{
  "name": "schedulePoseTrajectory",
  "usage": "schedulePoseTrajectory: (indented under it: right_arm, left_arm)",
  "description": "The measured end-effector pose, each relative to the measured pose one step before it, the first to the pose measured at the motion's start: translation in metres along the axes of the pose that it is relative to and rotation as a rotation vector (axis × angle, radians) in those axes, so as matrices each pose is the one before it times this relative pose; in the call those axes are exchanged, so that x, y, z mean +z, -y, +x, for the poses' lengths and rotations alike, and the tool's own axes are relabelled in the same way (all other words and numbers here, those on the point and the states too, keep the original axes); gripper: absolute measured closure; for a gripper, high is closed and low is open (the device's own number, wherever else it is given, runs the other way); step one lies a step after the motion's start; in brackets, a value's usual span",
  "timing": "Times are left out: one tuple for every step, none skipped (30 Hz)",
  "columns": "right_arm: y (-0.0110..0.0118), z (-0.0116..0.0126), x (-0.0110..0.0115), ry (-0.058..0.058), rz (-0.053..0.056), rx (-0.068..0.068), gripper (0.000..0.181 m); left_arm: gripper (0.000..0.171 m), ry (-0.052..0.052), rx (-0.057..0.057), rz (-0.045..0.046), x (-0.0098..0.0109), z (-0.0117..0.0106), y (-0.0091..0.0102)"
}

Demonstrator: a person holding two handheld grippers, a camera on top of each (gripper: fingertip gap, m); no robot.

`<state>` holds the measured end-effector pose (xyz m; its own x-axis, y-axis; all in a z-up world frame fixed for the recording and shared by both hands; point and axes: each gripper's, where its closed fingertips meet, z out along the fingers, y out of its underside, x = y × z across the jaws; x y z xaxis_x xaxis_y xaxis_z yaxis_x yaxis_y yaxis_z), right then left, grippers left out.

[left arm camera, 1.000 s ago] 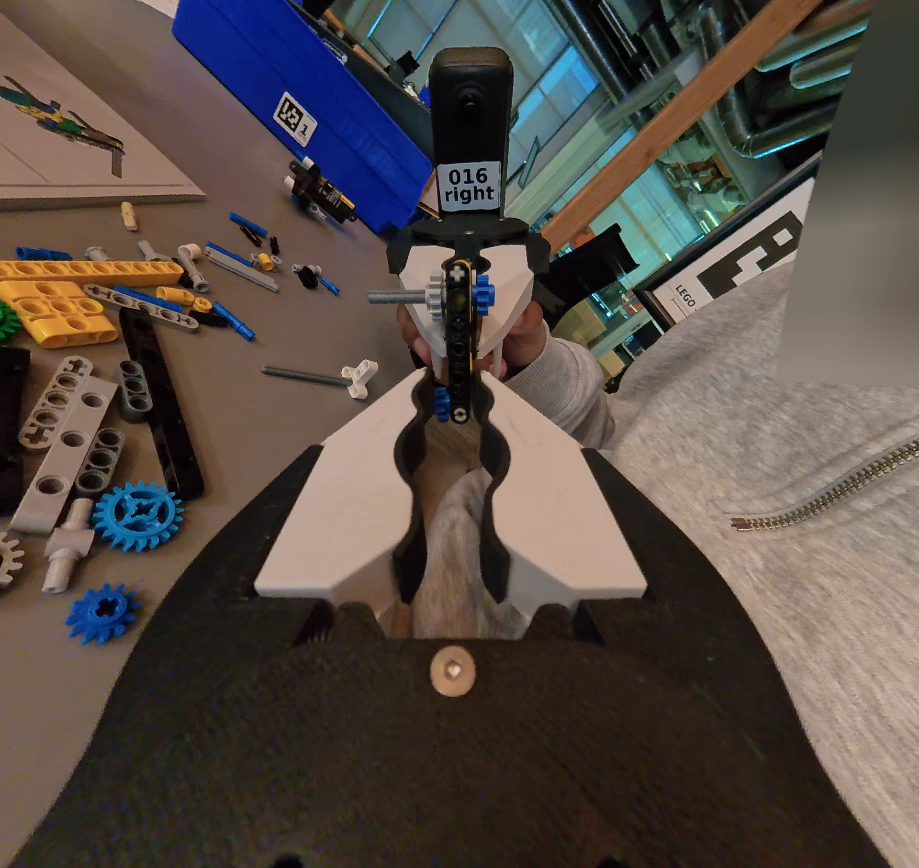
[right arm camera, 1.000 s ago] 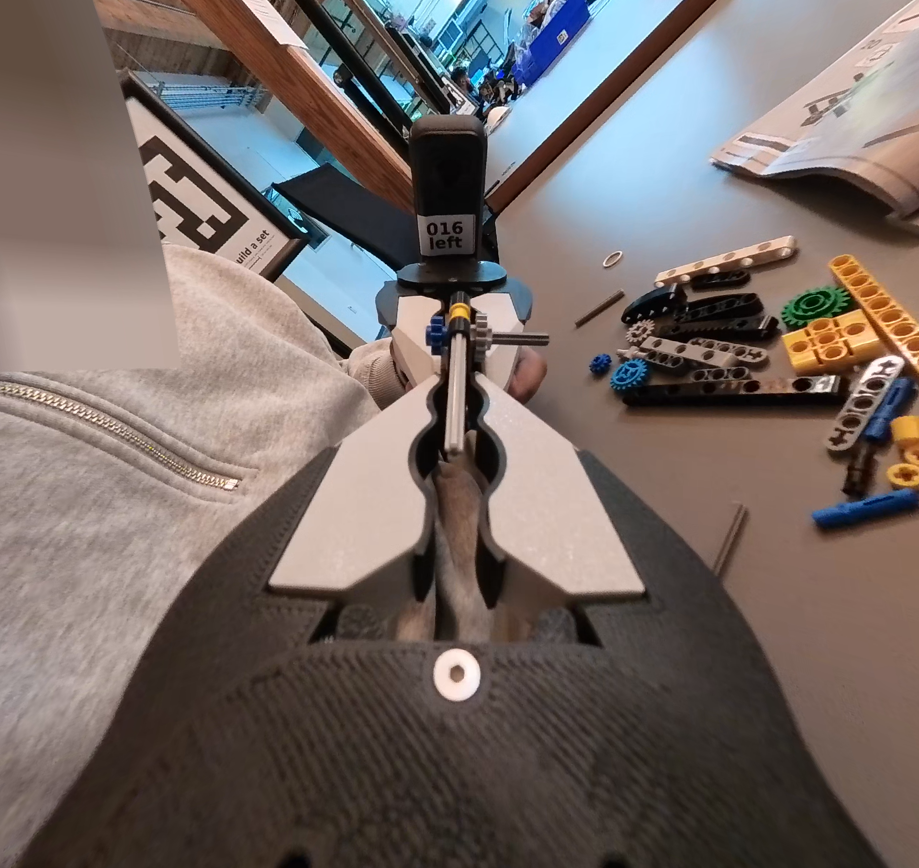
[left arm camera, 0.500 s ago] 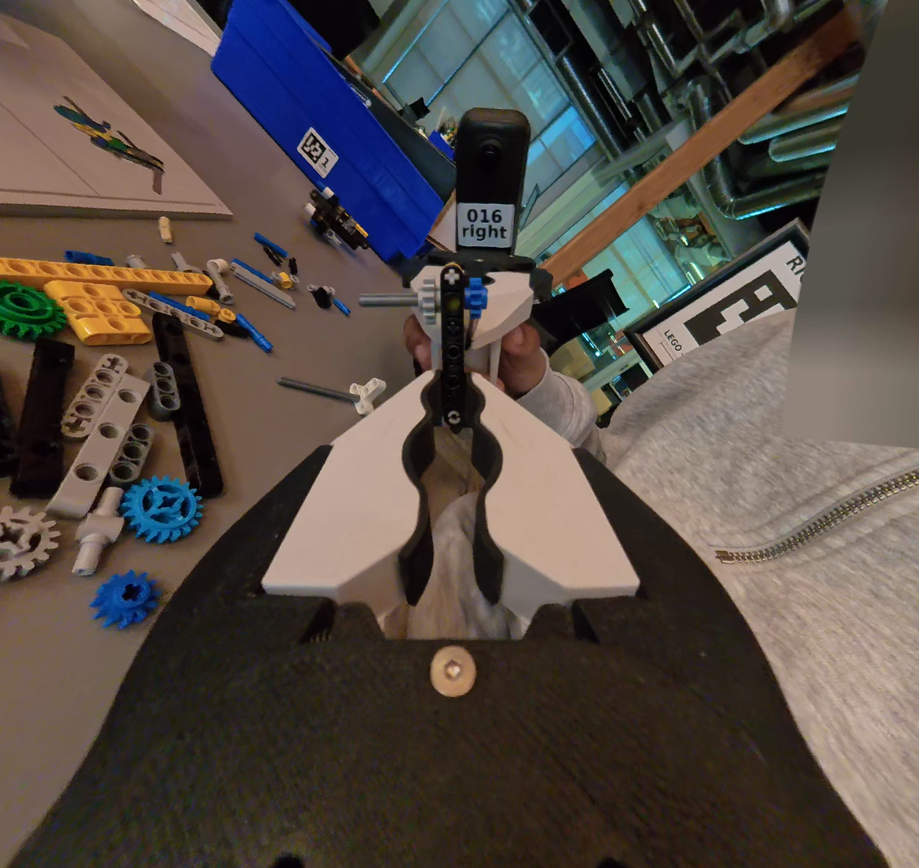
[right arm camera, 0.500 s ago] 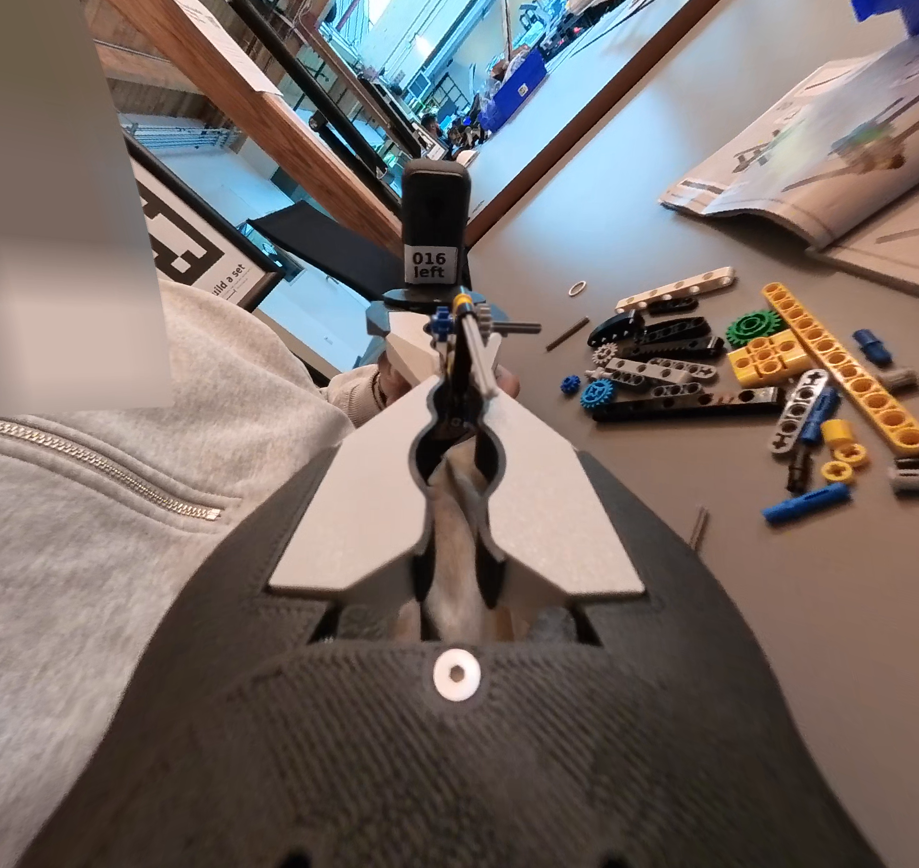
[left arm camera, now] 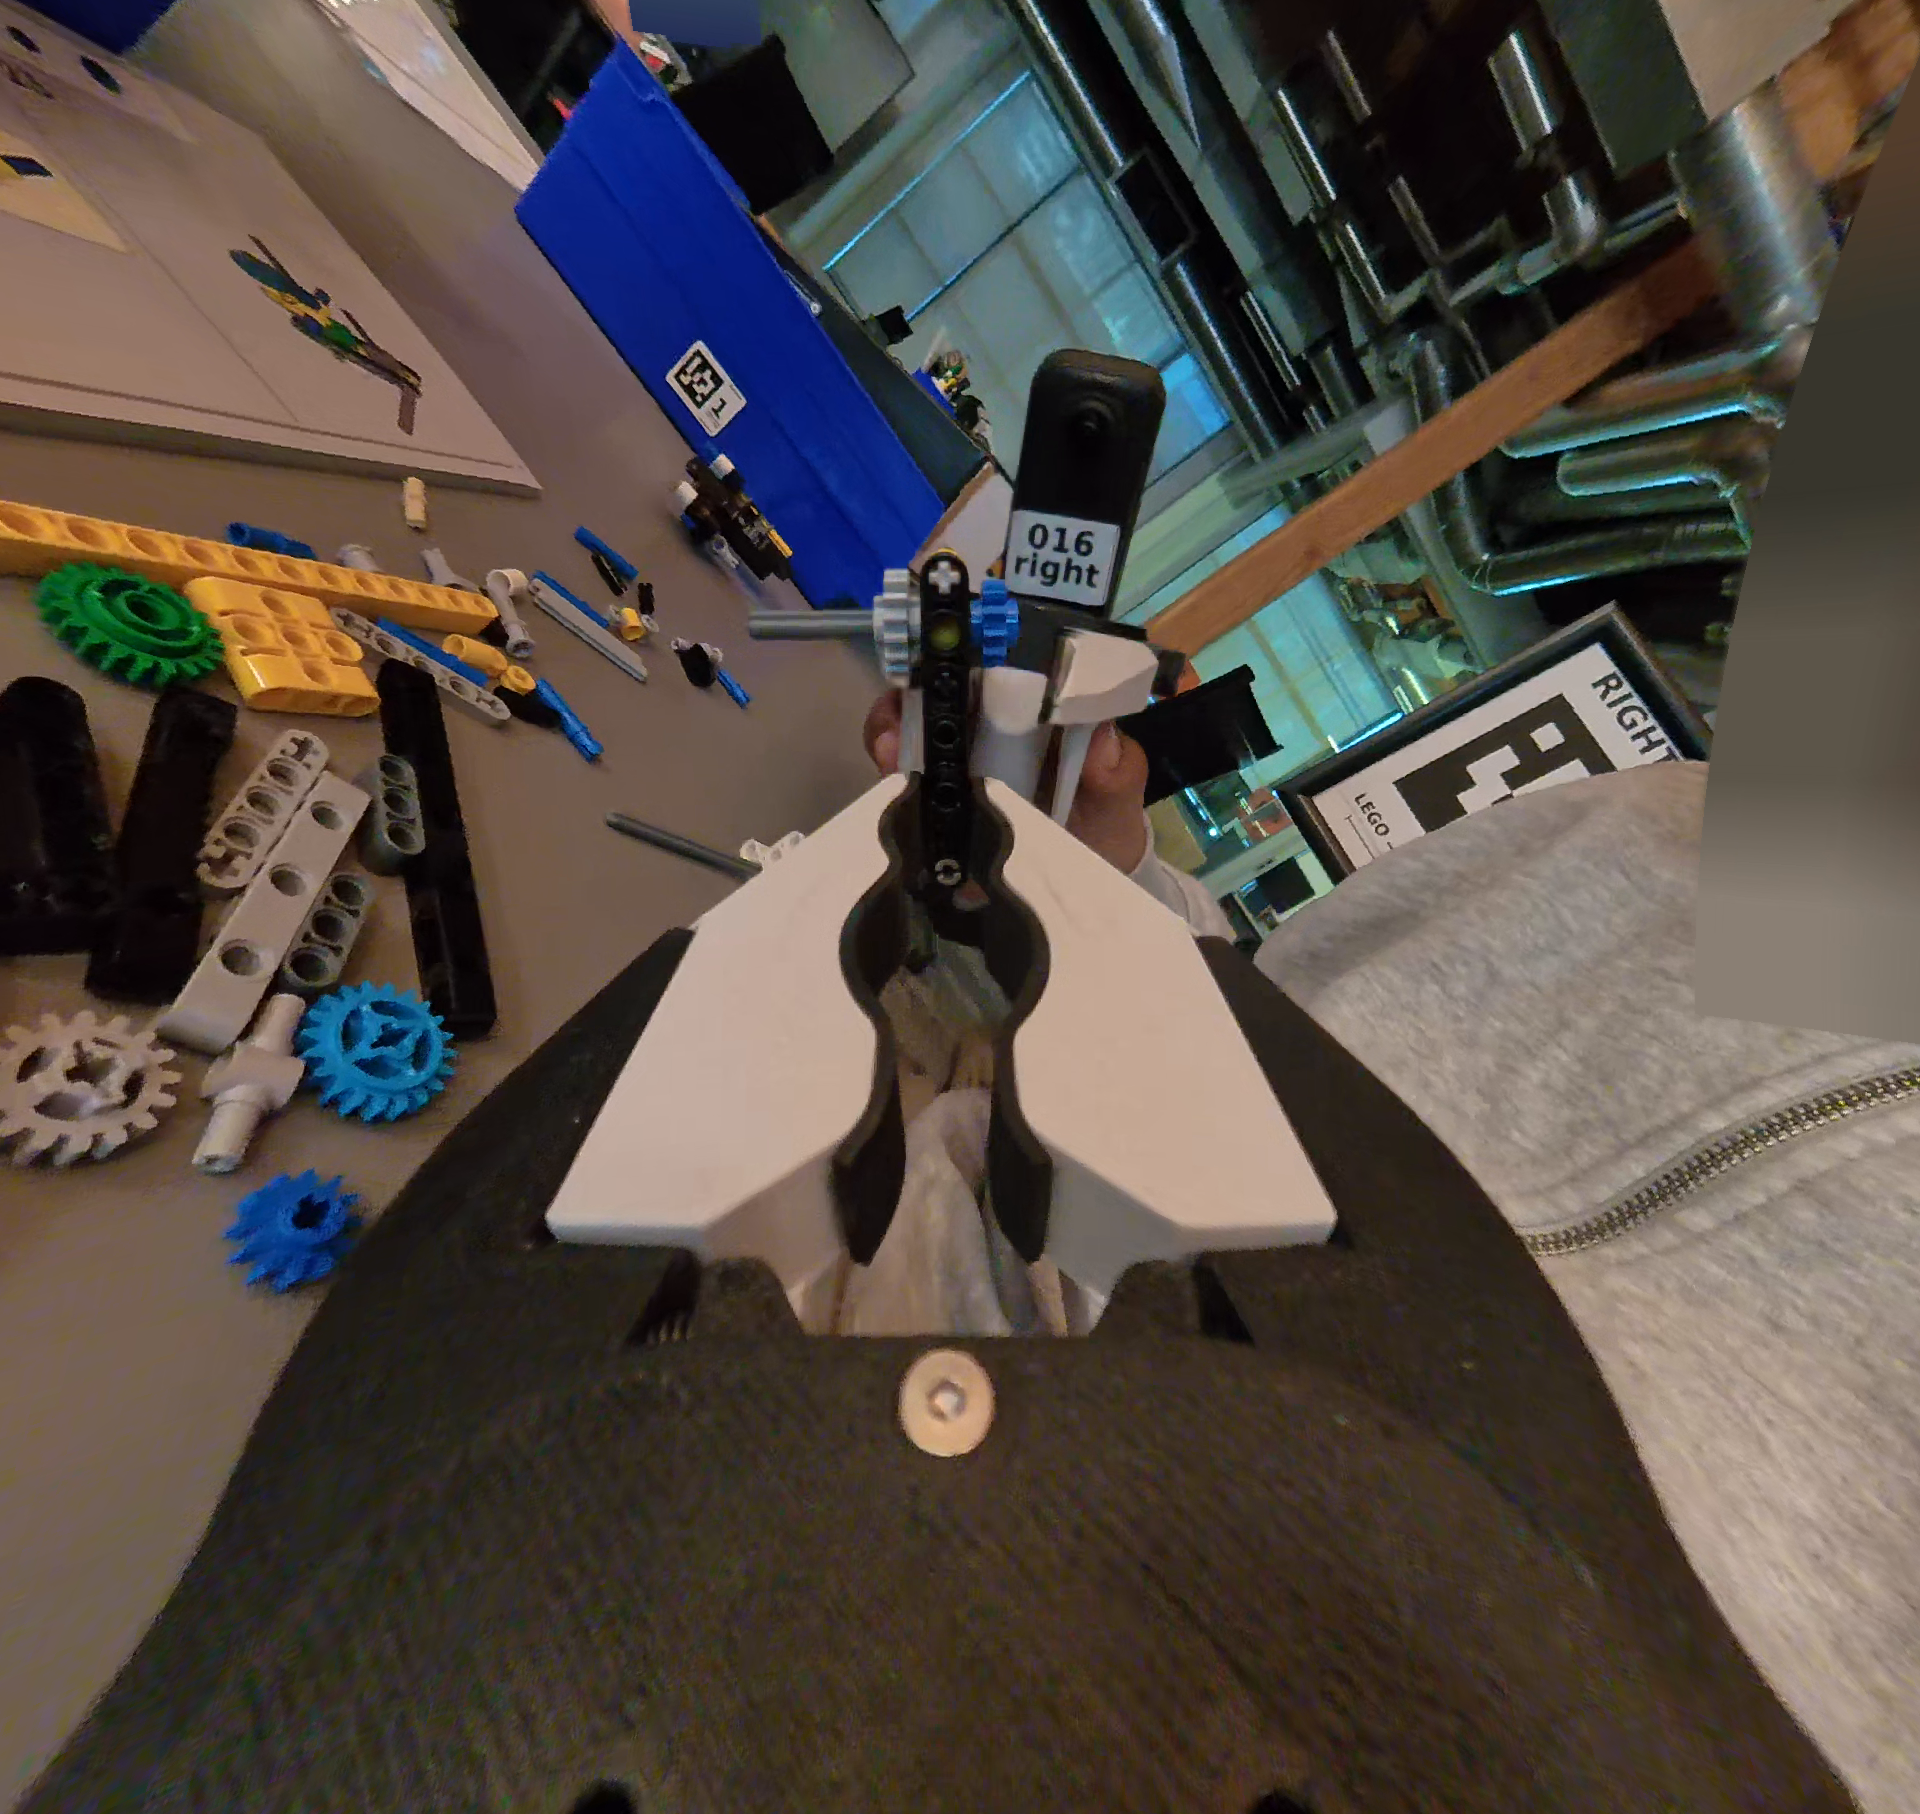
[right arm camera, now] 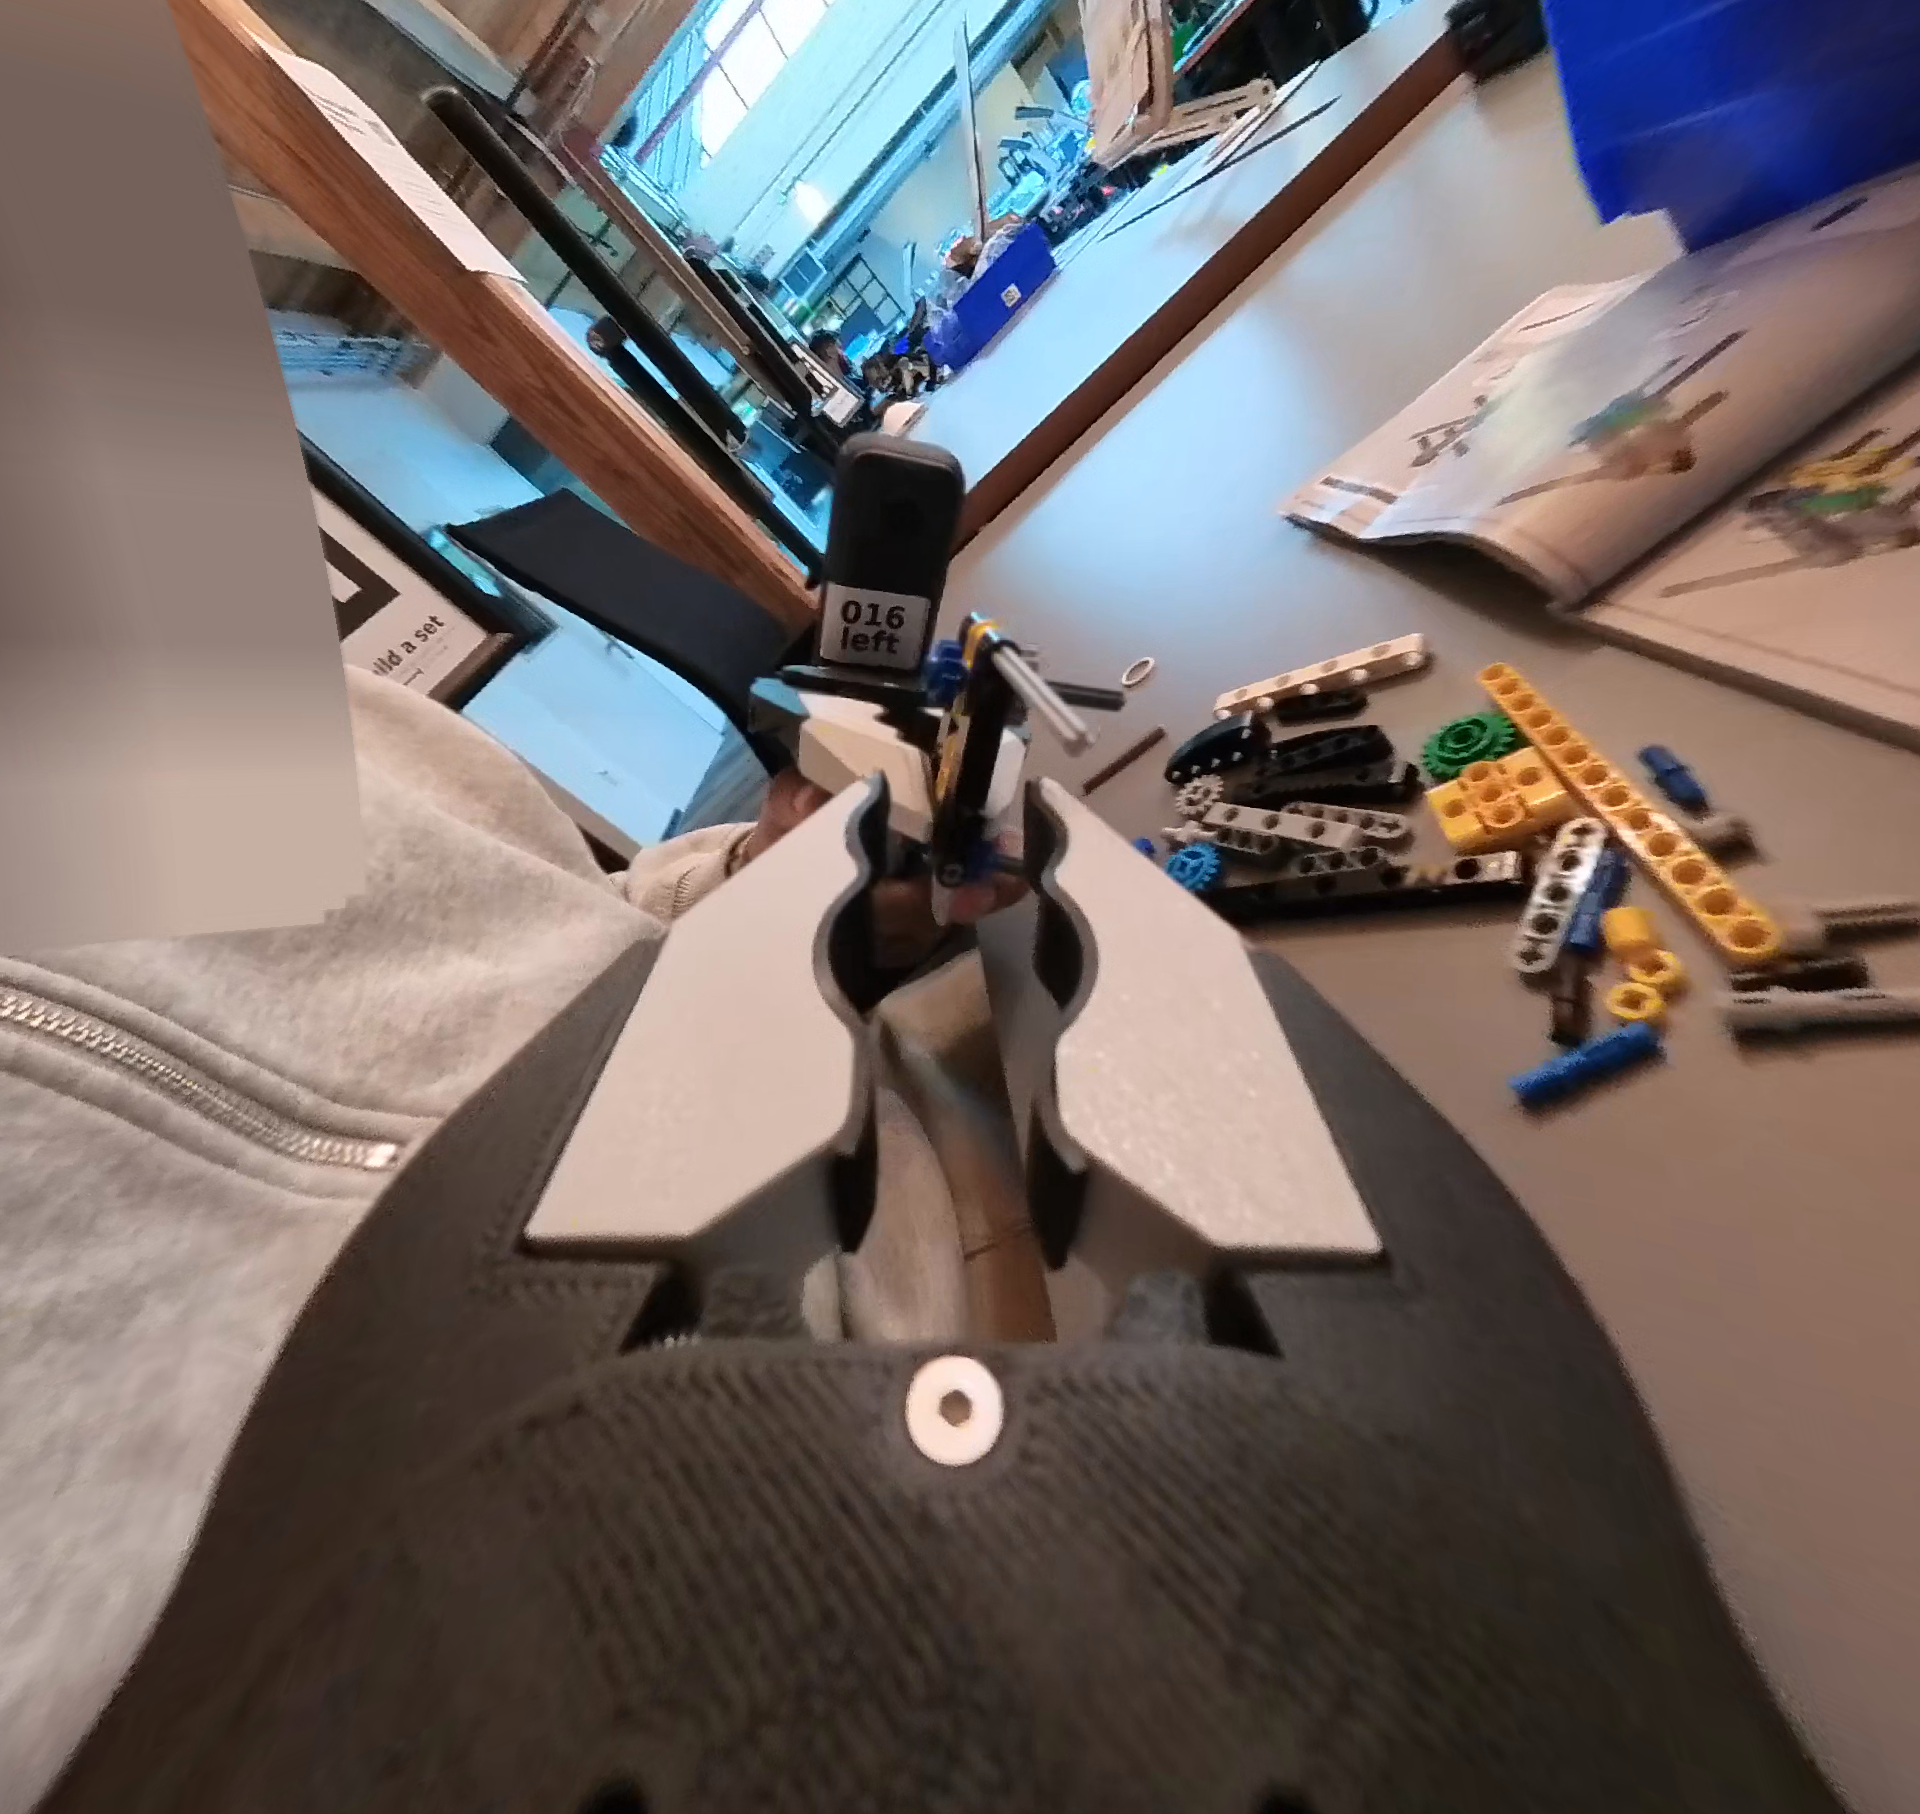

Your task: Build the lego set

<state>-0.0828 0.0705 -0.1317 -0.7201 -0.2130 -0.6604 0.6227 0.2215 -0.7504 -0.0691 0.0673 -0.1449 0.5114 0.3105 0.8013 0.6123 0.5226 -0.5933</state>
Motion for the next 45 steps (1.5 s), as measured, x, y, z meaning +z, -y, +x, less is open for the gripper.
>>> schedulePoseTrajectory:
  right_arm:
    - [-0.00263, -0.00059, 0.00458, 0.0091, -0.001, 0.0117, 0.157]
    - [-0.0023, -0.00079, 0.00403, 0.0118, -0.001, 0.0131, 0.158]
    - [-0.00177, -0.00079, 0.0033, 0.0137, 0.0003, 0.0154, 0.162]
    - [-0.00109, -0.00076, 0.00253, 0.0126, 0.0024, 0.0155, 0.166]
    - [-0.00069, -0.00045, 0.00151, 0.0097, 0.0022, 0.0131, 0.173]
    - [-0.00084, -0.00037, 0.00057, 0.0084, -0.002, 0.0088, 0.175]
    - [-0.00086, -0.00007, -0.0003, 0.0054, -0.0057, 0.0073, 0.176]
    - [-0.00083, 0.00037, -0.00085, -0.0003, -0.0084, 0.0038, 0.176]
    - [-0.00031, 0.0008, -0.0013, -0.0054, -0.007, -0.0016, 0.176]
    - [0.00059, 0.00078, -0.00192, -0.0066, -0.0023, -0.0036, 0.176]
    - [0.00125, 0.00028, -0.0023, -0.0034, 0.001, -0.0017, 0.176]
    - [0.00099, -0.00007, -0.00223, 0.0017, -0.0004, 0.0022, 0.177]
    - [-0.00004, -0.00051, -0.00198, 0.007, -0.0061, 0.0065, 0.177]
    - [-0.00116, -0.00085, -0.00159, 0.0123, -0.0113, 0.0107, 0.177]
    - [-0.00187, -0.0019, -0.00109, 0.0213, -0.0136, 0.0156, 0.176]
    - [-0.00237, -0.003, -0.00084, 0.032, -0.0145, 0.0234, 0.176]
    - [-0.00258, -0.00426, -0.00022, 0.0423, -0.0126, 0.0308, 0.176]
    - [-0.00243, -0.00518, 0.00034, 0.0513, -0.0098, 0.037, 0.177]
    - [-0.00283, -0.00591, 0.00114, 0.0571, -0.0103, 0.0387, 0.176]
    - [-0.00336, -0.00645, 0.00204, 0.0592, -0.0125, 0.0313, 0.176]
    - [-0.00431, -0.00635, 0.00319, 0.0571, -0.0176, 0.0233, 0.176]
    - [-0.00452, -0.00587, 0.00376, 0.052, -0.0201, 0.0136, 0.176]
    - [-0.00367, -0.00589, 0.00396, 0.0487, -0.0151, -0.0024, 0.176]
    - [-0.00215, -0.00637, 0.00371, 0.049, -0.0076, -0.0101, 0.176]
    - [-0.00102, -0.0072, 0.00334, 0.053, -0.0013, -0.0095, 0.176]
    - [0.00011, -0.00825, 0.00297, 0.0576, 0.0045, -0.0121, 0.176]
    - [0.00052, -0.00826, 0.00228, 0.0561, 0.007, -0.0148, 0.176]
    - [0.00092, -0.00675, 0.00161, 0.0443, 0.0072, -0.0147, 0.176]
    - [0.00089, -0.00458, 0.00064, 0.0279, 0.0073, -0.0152, 0.176]
    - [0.00078, -0.00315, -0.00014, 0.0187, 0.0073, -0.015, 0.176]
    - [0.00101, -0.00314, -0.00068, 0.0185, 0.0104, -0.0111, 0.176]
    - [0.00219, -0.00354, -0.00098, 0.0209, 0.0187, -0.01, 0.176]
    - [0.00372, -0.00365, -0.00108, 0.0219, 0.0284, -0.0103, 0.176]
    - [0.00458, -0.00351, -0.00127, 0.0223, 0.0322, -0.0078, 0.176]
    - [0.00454, -0.00246, -0.00137, 0.0182, 0.0296, -0.0048, 0.176]
    - [0.0033, -0.00036, -0.00124, 0.0065, 0.0215, -0.0043, 0.176]
    - [0.00166, 0.00222, -0.00083, -0.0089, 0.0093, -0.0053, 0.176]
    - [0.00024, 0.00358, -0.00035, -0.0182, 0.0003, -0.0076, 0.176]
    - [-0.00032, 0.00366, 0.00043, -0.0179, -0.0026, -0.0084, 0.176]
    - [-0.00029, 0.00275, 0.001, -0.0109, -0.0021, -0.007, 0.176]
    - [-0.00015, 0.00179, 0.00155, -0.0042, -0.0002, -0.0049, 0.176]
    - [-0.00003, 0.0015, 0.00166, -0.0017, 0.0007, -0.0026, 0.176]
    - [-0.00068, 0.00166, 0.00161, -0.0026, -0.0016, -0.001, 0.176]
    - [-0.00143, 0.00201, 0.00148, -0.0044, -0.0058, 0.0004, 0.176]
    - [-0.00204, 0.00252, 0.00137, -0.008, -0.0089, 0.0017, 0.176]
  left_arm:
    - [0.168, -0.0029, 0.0032, -0.00608, 0.00104, 0.00114, -0.00149]
    - [0.168, -0.0016, 0.0039, -0.0073, 0.00096, 0.00091, -0.00165]
    - [0.168, -0.0008, 0.0046, -0.01028, 0.00113, 0.00081, -0.00219]
    - [0.168, -0.0023, 0.0054, -0.01212, 0.00115, 0.00094, -0.00241]
    - [0.168, -0.0038, 0.0051, -0.01371, 0.00121, 0.00124, -0.0027]
    - [0.167, -0.0041, 0.0037, -0.01153, 0.00095, 0.00122, -0.00195]
    - [0.164, 0.0014, 0.005, -0.00742, 0.00037, 0.0004, -0.00118]
    - [0.159, -0.0004, 0.0069, -0.00362, -0.0003, 0.00047, -0.00018]
    - [0.155, -0.0013, 0.006, -0.00197, -0.00104, 0.00056, 0.0004]
    - [0.152, 0.0038, 0.0055, 0.00434, -0.00172, -0.00055, 0.00157]
    - [0.151, 0.0073, 0.0052, 0.01181, -0.00221, -0.00135, 0.00277]
    - [0.149, 0.0013, 0.0036, 0.0159, -0.00251, -0.00065, 0.00323]
    - [0.148, -0.008, 0.0018, 0.01477, -0.00248, 0.00057, 0.00335]
    - [0.144, -0.0135, 0.0024, 0.01382, -0.0023, 0.00149, 0.00336]
    - [0.14, -0.0187, 0.0089, 0.01621, -0.00221, 0.00248, 0.00343]
    - [0.135, -0.0207, 0.0159, 0.01531, -0.00187, 0.003, 0.00297]
    - [0.131, -0.0148, 0.0183, 0.00768, -0.00147, 0.00198, 0.00154]
    - [0.127, -0.0138, 0.0173, 0.00166, -0.00078, 0.0022, 0.00047]
    - [0.123, -0.0198, 0.0186, 0.00187, -0.00001, 0.00388, 0.00026]
    - [0.119, -0.0256, 0.0168, 0.00072, 0.00066, 0.00505, -0.00014]
    - [0.115, -0.0258, 0.0104, -0.00157, 0.00121, 0.00519, -0.00072]
    - [0.11, -0.023, -0.0011, -0.00623, 0.00153, 0.00418, -0.00189]
    - [0.105, -0.0281, -0.0133, -0.01222, 0.00177, 0.00399, -0.00299]
    - [0.102, -0.0319, -0.0249, -0.01373, 0.00192, 0.00387, -0.00318]
    - [0.098, -0.038, -0.0331, -0.00652, 0.0021, 0.00443, -0.00208]
    - [0.097, -0.0452, -0.0389, -0.00214, 0.00217, 0.00514, -0.00176]
    - [0.097, -0.0472, -0.0422, -0.00597, 0.00234, 0.00498, -0.00246]
    - [0.099, -0.0479, -0.0468, -0.00675, 0.0028, 0.00483, -0.00264]
    - [0.102, -0.0515, -0.0456, -0.00547, 0.00282, 0.00504, -0.00269]
    - [0.106, -0.0458, -0.0437, 0.00047, 0.00324, 0.00378, -0.00205]
    - [0.109, -0.0396, -0.0457, 0.0081, 0.00326, 0.00241, -0.00113]
    - [0.114, -0.0388, -0.0553, 0.01296, 0.00326, 0.00129, -0.00011]
    - [0.118, -0.0465, -0.0621, 0.01087, 0.00294, 0.00149, 0.00018]
    - [0.119, -0.051, -0.06, 0.01046, 0.00223, 0.00223, 0.0009]
    - [0.12, -0.0412, -0.0465, 0.01698, 0.00162, 0.00173, 0.00176]
    - [0.12, -0.0267, -0.0287, 0.01954, 0.00078, 0.00096, 0.00144]
    - [0.12, -0.0112, -0.0154, 0.01115, 0.0005, -0.00006, 0.00011]
    - [0.12, -0.0011, -0.0054, 0.00169, 0.00031, -0.00045, -0.00109]
    - [0.119, 0.0032, 0.0004, 0.00044, 0.00031, -0.00015, -0.00085]
    - [0.119, 0.0004, 0.0043, 0.00058, 0.00023, 0.00089, -0.00046]
    - [0.119, -0.0025, 0.0029, -0.00003, -0.00013, 0.00133, -0.00029]
    - [0.12, -0.0044, 0.0004, 0.00096, -0.00035, 0.00132, -0.0001]
    - [0.121, -0.0049, -0.0019, 0.00477, -0.00066, 0.00099, 0.00037]
    - [0.124, -0.0052, -0.0046, 0.00715, -0.00065, 0.00067, 0.00069]
    - [0.126, -0.0051, -0.0073, 0.00501, -0.00053, 0.00034, 0.00032]
